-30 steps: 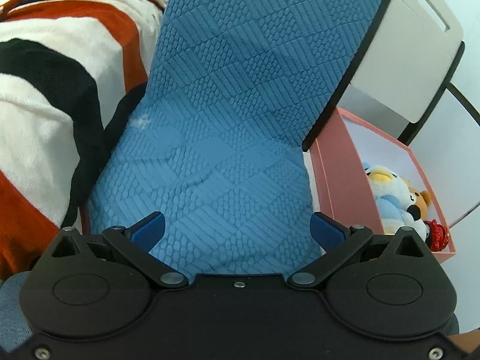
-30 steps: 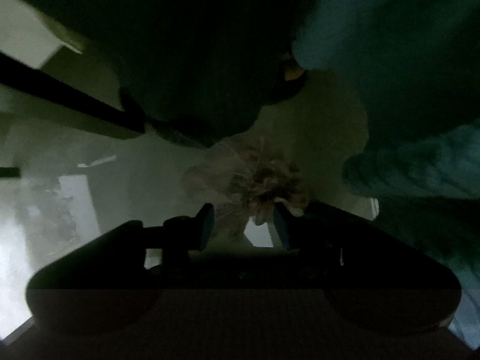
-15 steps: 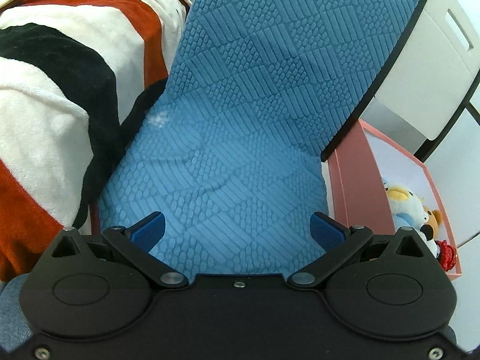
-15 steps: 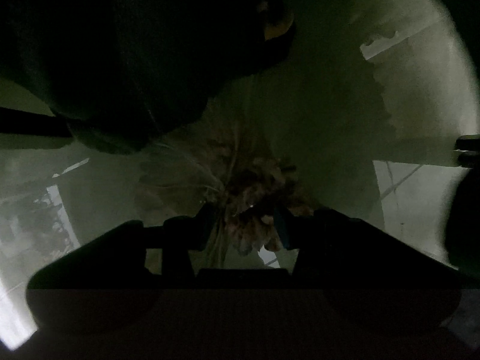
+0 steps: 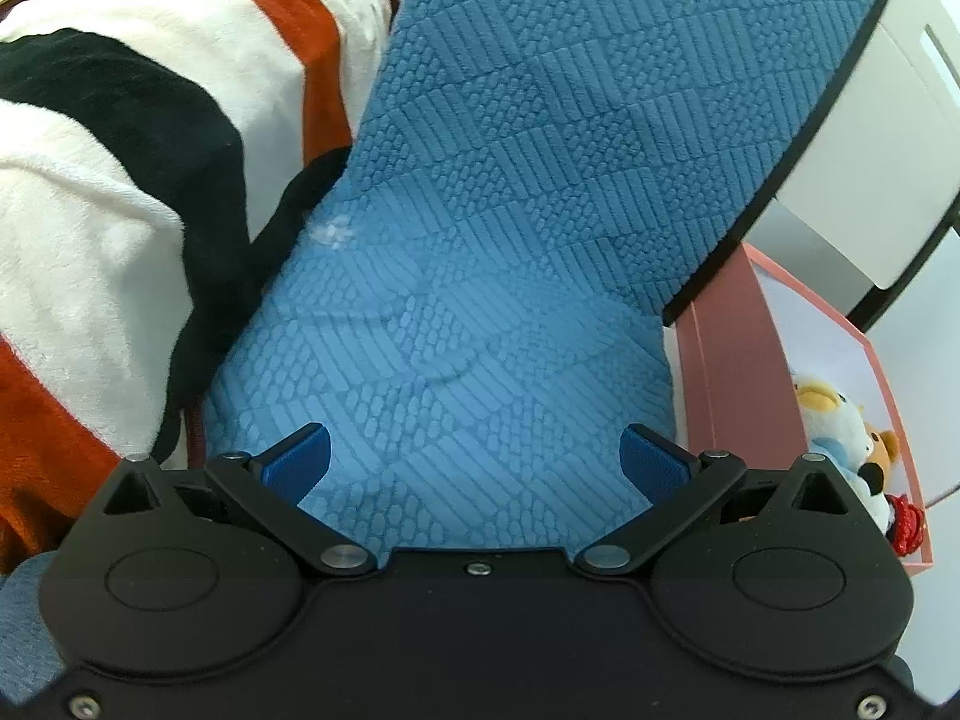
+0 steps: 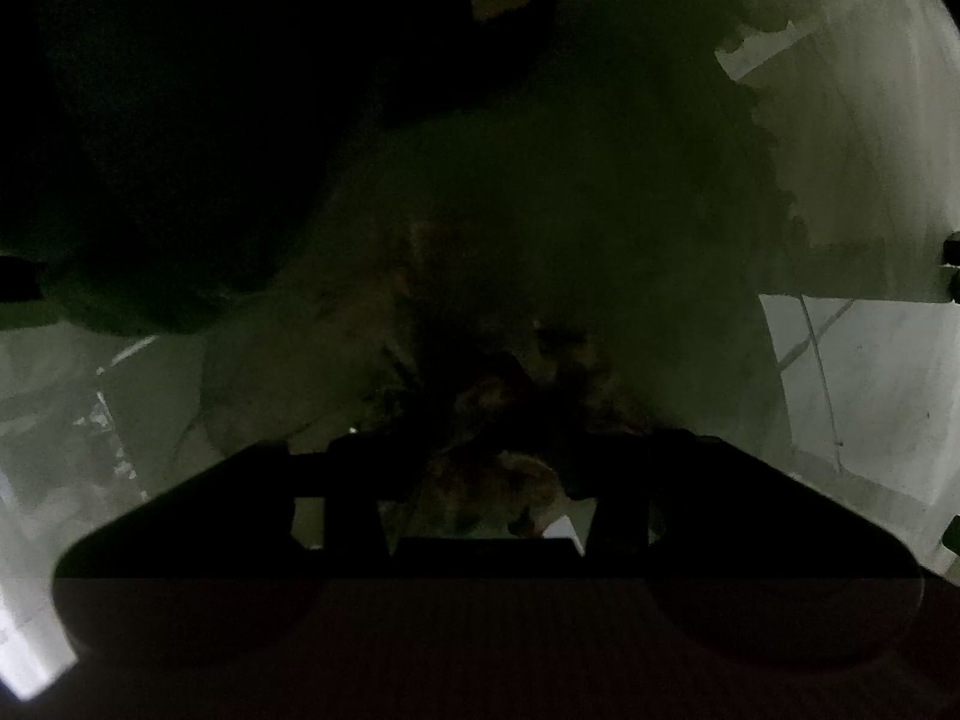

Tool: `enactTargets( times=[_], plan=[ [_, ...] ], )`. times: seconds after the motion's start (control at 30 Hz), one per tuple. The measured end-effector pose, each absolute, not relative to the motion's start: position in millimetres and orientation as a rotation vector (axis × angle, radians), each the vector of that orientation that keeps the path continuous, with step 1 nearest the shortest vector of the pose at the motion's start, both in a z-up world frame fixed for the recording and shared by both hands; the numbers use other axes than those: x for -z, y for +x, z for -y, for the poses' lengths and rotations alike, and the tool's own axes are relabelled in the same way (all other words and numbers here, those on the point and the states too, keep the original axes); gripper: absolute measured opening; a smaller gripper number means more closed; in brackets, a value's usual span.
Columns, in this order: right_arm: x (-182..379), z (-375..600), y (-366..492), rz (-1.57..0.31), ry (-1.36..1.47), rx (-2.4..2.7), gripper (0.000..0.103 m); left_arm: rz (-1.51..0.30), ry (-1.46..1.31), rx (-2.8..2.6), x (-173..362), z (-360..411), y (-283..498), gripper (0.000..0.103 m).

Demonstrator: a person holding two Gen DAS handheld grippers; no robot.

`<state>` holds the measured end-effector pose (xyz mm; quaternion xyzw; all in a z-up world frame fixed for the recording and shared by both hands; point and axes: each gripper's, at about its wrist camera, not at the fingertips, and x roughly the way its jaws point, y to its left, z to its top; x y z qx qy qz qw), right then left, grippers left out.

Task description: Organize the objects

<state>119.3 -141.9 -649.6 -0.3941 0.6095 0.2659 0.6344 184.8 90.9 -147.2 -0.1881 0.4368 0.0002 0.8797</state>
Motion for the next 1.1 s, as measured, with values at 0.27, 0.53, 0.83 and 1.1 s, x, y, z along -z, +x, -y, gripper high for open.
enactTargets(
  times=[0.27,0.53,0.83,1.1],
  plan=[
    [657.3,144.6,124.5,-1.447,-0.877,-0.571,0.03,-0.932,-0.393,-0.007,154.1,-92.5,186.6,0.103],
    [661.0,142.8,115.2,-1.461,-0.932,-0.59,0.007,-0.938,-0.397,-0.019,155.3,-95.4,185.6,0.103],
    [626.6,140.1,94.6,-1.467,-0.913,-0.749,0.005,-0.933,-0.404,-0.027,154.0,-101.1,180.0,0.103],
    [570.0,142.8,68.9,-1.423,-0.976,-0.909,0.005,-0.889,-0.394,-0.034,137.7,-106.5,164.2,0.103]
  ],
)
